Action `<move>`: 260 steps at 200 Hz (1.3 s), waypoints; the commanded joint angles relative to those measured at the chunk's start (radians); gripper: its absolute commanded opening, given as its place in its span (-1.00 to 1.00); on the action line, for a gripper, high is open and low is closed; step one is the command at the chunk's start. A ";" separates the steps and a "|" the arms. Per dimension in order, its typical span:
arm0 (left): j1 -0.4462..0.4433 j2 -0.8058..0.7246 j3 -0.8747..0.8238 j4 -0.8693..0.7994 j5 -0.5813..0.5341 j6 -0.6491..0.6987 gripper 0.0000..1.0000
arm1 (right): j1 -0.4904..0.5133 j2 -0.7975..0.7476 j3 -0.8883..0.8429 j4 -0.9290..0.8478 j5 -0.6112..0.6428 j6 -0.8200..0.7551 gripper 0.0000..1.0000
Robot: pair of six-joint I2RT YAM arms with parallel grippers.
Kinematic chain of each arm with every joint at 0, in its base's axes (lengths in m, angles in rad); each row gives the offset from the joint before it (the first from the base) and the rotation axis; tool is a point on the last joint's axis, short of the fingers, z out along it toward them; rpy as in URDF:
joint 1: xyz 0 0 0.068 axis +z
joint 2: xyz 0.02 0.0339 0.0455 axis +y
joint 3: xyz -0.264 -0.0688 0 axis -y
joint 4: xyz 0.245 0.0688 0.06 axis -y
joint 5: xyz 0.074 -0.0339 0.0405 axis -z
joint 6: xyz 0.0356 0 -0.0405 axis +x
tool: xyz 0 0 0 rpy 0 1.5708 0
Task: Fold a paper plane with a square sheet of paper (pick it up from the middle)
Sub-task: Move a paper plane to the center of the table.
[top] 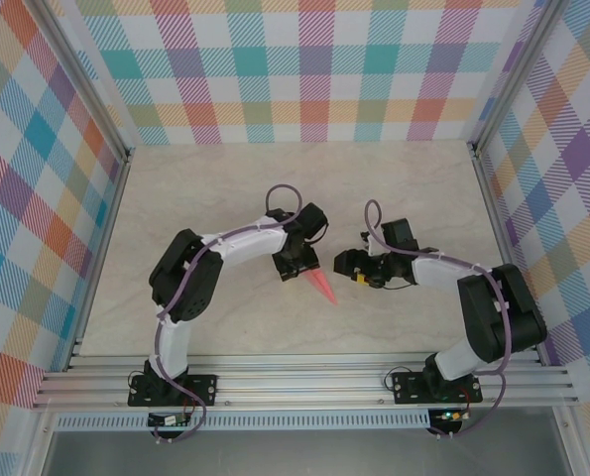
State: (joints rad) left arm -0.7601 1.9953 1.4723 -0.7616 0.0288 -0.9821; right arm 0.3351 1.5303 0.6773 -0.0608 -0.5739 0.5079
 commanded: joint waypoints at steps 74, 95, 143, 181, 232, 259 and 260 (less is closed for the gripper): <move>0.013 -0.100 -0.103 0.045 -0.043 0.020 -0.74 | 0.083 0.166 0.206 -0.136 -0.023 -0.167 0.50; 0.014 -0.113 -0.124 0.047 -0.058 0.013 -0.87 | 0.095 0.190 0.238 -0.157 -0.023 -0.184 0.44; 0.013 -0.140 -0.180 0.072 -0.070 0.008 -0.92 | 0.133 0.243 0.288 -0.197 -0.005 -0.212 0.41; 0.013 -0.159 -0.200 0.101 -0.064 0.008 -0.91 | 0.159 0.261 0.310 -0.211 -0.028 -0.229 0.37; 0.013 -0.159 -0.202 0.100 -0.067 0.013 -0.90 | 0.187 0.270 0.314 -0.198 -0.053 -0.235 0.26; 0.013 -0.165 -0.203 0.099 -0.073 0.013 -0.89 | 0.191 0.255 0.297 -0.185 -0.077 -0.247 0.21; 0.014 -0.164 -0.203 0.099 -0.072 0.013 -0.89 | 0.191 0.254 0.296 -0.185 -0.078 -0.247 0.21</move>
State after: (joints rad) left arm -0.7567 1.8668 1.2781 -0.6518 -0.0200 -0.9730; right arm 0.5186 1.8023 0.9737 -0.2558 -0.6022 0.2966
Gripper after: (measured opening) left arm 0.051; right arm 0.612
